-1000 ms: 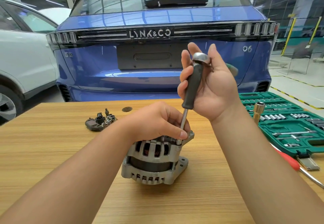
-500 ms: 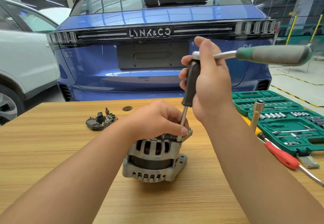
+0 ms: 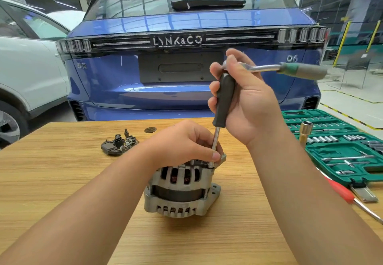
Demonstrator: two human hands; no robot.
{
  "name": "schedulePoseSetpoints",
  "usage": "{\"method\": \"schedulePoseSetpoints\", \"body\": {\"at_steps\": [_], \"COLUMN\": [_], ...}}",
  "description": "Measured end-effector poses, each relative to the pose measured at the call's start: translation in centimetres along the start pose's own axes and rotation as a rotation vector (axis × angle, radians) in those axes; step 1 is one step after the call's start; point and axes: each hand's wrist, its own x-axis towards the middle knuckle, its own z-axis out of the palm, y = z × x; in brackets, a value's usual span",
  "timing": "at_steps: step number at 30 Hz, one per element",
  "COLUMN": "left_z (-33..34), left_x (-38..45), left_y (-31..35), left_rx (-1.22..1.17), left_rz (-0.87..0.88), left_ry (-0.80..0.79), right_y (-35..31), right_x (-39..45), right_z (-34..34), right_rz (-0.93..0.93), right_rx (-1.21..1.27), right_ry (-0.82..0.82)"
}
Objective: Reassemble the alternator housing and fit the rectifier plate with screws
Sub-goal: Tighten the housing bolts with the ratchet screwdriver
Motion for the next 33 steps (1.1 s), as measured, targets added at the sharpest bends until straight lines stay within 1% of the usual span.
{"method": "schedulePoseSetpoints", "body": {"at_steps": [1,3,5,6,7,8,9,12,15,18,19,21,23,24,26,28,29,31,32,33], "left_z": [0.0,0.0,0.2,0.3,0.4,0.4,0.5,0.1,-0.1,0.0,0.0,0.1,0.0,0.0,0.0,0.1,0.1,0.2,0.2,0.3], "left_x": [0.1,0.3,0.3,0.2,0.2,0.1,0.1,0.2,0.1,0.0,0.0,0.0,-0.1,0.0,0.1,0.2,0.3,0.3,0.4,0.4], "left_y": [0.1,0.2,0.3,0.2,0.2,0.2,0.1,0.0,0.1,0.3,0.4,0.3,0.1,0.0,-0.2,-0.2,-0.2,-0.2,-0.2,-0.1], "left_rx": [-0.001,0.009,-0.011,-0.025,-0.029,-0.021,-0.009,0.035,0.066,0.089,0.1,0.107,0.083,0.069,0.048,0.041,0.044,0.055,0.063,0.071], "left_rz": [-0.002,-0.005,0.005,0.012,0.015,0.014,0.011,0.004,0.004,0.021,0.024,0.018,0.007,0.0,-0.007,-0.004,-0.002,-0.005,-0.01,-0.015], "left_ry": [-0.006,-0.021,-0.042,-0.047,-0.043,-0.031,-0.015,0.011,-0.007,-0.029,-0.034,-0.027,-0.009,-0.001,0.008,0.005,0.004,0.004,0.005,0.004], "right_y": [0.2,0.8,1.5,1.7,1.8,1.7,1.5,0.9,0.1,-0.6,-0.6,-0.5,-0.4,-0.3,-0.1,0.3,0.7,1.3,1.4,1.5], "right_x": [-0.1,-0.3,-0.5,-0.6,-0.7,-0.7,-0.7,-0.3,0.1,0.5,0.7,0.6,0.4,0.4,0.2,0.2,0.3,0.3,0.3,0.3], "right_z": [0.3,0.7,1.0,1.1,1.2,1.4,1.5,0.9,0.1,-0.9,-1.0,-1.1,-0.8,-0.7,-0.4,-0.1,-0.1,0.0,0.0,0.0], "right_rz": [-0.073,-0.337,-0.597,-0.656,-0.647,-0.586,-0.483,-0.178,0.018,0.252,0.304,0.32,0.255,0.213,0.114,-0.015,-0.118,-0.401,-0.531,-0.618], "right_rx": [-0.072,-0.343,-0.606,-0.66,-0.663,-0.63,-0.562,-0.266,-0.036,0.136,0.165,0.182,0.177,0.18,0.179,0.108,0.005,-0.303,-0.446,-0.545], "right_ry": [0.088,0.245,0.279,0.279,0.277,0.272,0.252,0.134,0.037,0.007,-0.001,-0.073,-0.13,-0.128,-0.063,0.037,0.091,0.213,0.252,0.273]}}
